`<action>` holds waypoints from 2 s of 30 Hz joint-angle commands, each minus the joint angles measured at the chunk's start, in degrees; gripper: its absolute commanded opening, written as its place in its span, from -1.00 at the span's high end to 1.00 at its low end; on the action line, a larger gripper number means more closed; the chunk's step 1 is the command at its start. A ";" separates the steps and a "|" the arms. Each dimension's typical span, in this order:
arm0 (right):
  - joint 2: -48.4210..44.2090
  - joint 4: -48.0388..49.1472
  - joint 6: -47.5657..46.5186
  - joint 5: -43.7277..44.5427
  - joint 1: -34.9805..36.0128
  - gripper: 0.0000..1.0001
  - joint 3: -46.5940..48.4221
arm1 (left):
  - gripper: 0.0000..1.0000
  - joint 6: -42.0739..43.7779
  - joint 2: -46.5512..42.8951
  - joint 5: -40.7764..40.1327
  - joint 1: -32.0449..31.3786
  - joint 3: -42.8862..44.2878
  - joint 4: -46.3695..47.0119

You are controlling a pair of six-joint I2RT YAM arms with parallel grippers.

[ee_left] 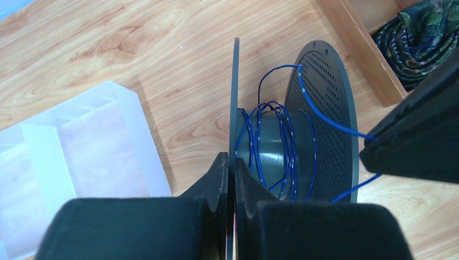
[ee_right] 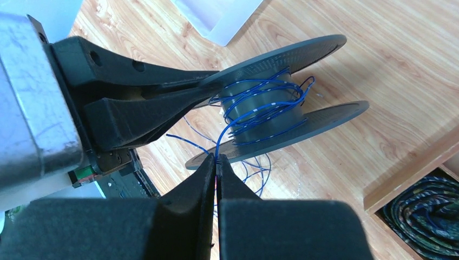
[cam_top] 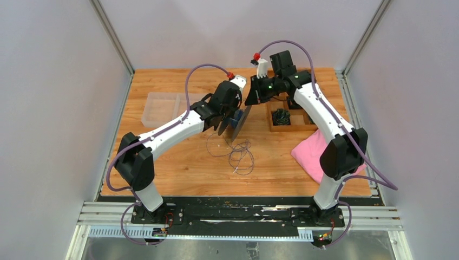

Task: Wrap the cables
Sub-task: Wrap the cable around the cable reel.

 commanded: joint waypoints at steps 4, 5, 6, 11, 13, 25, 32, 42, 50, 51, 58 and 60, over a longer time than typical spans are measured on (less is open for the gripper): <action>0.93 1.16 0.56 1.17 3.23 0.98 -2.90 | 0.99 -9.85 -1.08 -5.43 -0.30 1.40 -0.39; 0.93 1.20 0.40 1.70 3.56 0.99 -3.35 | 0.99 -11.22 -1.07 -5.85 -0.32 1.50 -0.85; 0.93 1.28 0.30 2.08 3.83 0.99 -3.73 | 0.99 -12.25 -1.17 -6.02 -0.35 1.51 -1.24; 0.84 1.70 0.21 2.59 4.84 0.99 -4.86 | 0.99 -16.97 -1.02 -8.56 -0.77 2.16 -2.81; 0.60 1.75 -0.04 3.07 5.44 0.99 -5.23 | 0.99 -18.28 -0.77 -9.65 -0.99 2.72 -3.54; -3.45 3.10 -2.93 9.35 9.77 0.99 -10.14 | 0.99 -29.02 0.51 -13.53 -1.09 4.65 -9.26; -6.51 6.89 -3.76 16.50 11.52 0.99 -14.48 | 0.99 -31.84 0.39 -13.21 -1.10 4.94 -11.66; -7.53 11.11 -6.24 25.30 13.35 0.99 -17.52 | 0.99 -38.39 1.08 -10.32 -1.09 6.93 -17.28; -10.14 16.99 -9.15 31.41 14.77 0.99 -23.87 | 0.99 -41.67 0.67 -8.85 -0.86 6.99 -19.58; -11.10 17.97 -9.71 32.15 15.00 0.99 -25.02 | 0.99 -42.14 0.62 -8.50 -0.71 6.90 -19.76; -14.45 22.71 -12.58 37.47 17.17 0.99 -31.03 | 0.99 -43.76 0.70 -7.91 -0.48 6.69 -20.55; -14.54 23.06 -13.22 38.60 17.30 0.99 -31.29 | 0.99 -44.10 0.53 -8.80 -0.48 6.38 -20.74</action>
